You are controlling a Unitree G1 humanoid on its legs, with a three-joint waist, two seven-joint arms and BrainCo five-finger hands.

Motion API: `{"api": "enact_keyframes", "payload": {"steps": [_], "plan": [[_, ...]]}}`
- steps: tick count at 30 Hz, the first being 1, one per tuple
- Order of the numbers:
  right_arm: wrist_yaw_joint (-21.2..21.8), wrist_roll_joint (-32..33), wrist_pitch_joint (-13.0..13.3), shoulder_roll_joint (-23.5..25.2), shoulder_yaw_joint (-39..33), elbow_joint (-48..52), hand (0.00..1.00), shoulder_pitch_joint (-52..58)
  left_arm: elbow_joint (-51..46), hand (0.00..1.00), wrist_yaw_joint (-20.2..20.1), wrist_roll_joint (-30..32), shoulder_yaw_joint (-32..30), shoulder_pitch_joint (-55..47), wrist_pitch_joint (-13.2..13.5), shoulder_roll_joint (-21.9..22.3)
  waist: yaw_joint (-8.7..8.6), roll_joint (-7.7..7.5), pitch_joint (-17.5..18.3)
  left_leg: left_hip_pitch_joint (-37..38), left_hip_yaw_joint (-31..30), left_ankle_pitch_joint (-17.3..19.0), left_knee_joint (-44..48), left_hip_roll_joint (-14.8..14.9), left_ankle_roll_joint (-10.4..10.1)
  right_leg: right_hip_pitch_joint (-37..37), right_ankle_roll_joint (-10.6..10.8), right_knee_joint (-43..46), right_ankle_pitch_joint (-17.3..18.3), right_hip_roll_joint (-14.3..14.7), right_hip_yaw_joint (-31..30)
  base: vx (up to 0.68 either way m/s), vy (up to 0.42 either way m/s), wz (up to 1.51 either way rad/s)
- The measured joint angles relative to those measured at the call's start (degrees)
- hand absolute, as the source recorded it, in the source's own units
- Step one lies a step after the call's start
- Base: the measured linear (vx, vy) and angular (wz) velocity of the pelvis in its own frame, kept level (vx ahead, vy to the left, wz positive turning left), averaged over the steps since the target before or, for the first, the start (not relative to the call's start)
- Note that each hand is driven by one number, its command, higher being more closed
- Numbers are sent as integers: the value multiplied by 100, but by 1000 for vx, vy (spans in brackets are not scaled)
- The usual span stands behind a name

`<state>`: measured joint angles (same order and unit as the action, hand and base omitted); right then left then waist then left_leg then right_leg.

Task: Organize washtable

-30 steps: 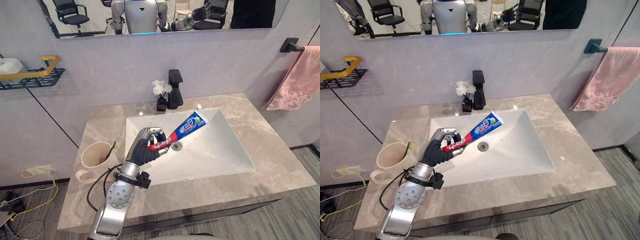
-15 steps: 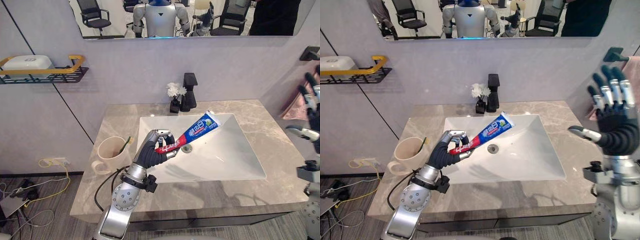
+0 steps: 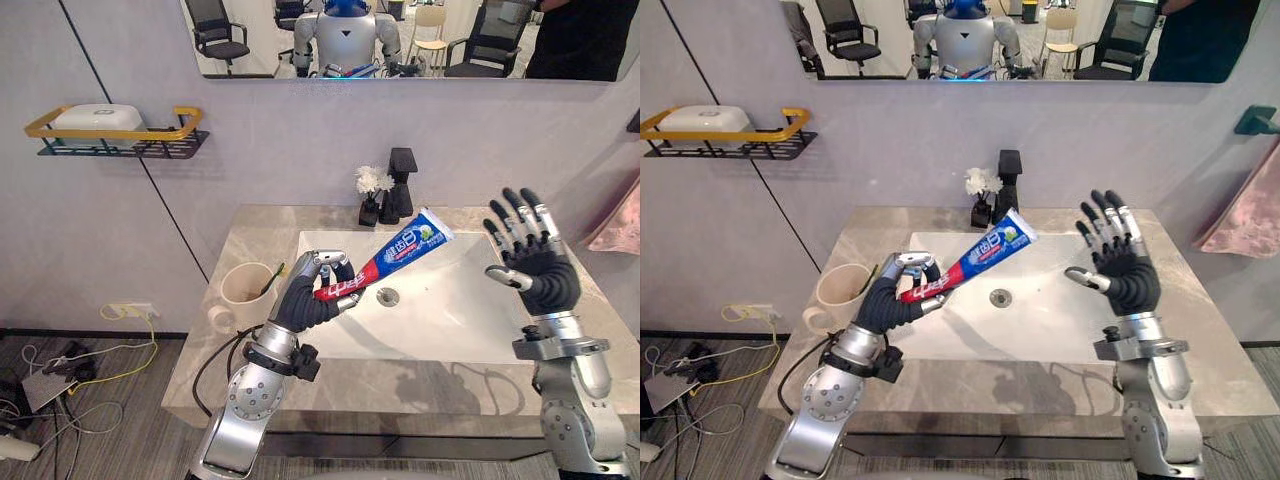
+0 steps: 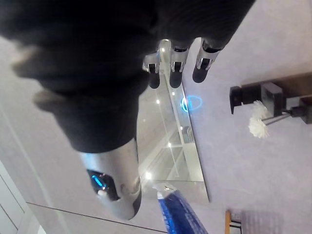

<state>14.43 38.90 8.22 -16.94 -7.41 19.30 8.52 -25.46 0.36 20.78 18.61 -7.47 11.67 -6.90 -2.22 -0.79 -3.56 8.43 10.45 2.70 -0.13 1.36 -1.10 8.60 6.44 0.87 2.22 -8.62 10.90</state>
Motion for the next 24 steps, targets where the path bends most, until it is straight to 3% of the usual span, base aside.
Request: {"api": "enact_keyframes", "payload": {"steps": [7,14,24], "plan": [[86,187,-217,273,738,-135,0,-9,-1,100,16,-7,243,168,-1,3,20,-57,-4,42,3,-61,-107,-46,29,14,20,-22,-15,-34,-1,0,0,0],[103,442,-256,473,1337,-331,0,-36,1,100,21,-51,422,283,-2,7,33,-156,-17,41,1,-64,-115,-56,32,28,24,-21,-20,-44,3,0,0,0],[213,451,-379,619,1973,-384,0,-203,206,100,93,-120,673,394,-8,8,108,-166,-27,229,-30,-194,-403,-94,48,108,24,-34,-18,-52,29,-7,0,1]]}}
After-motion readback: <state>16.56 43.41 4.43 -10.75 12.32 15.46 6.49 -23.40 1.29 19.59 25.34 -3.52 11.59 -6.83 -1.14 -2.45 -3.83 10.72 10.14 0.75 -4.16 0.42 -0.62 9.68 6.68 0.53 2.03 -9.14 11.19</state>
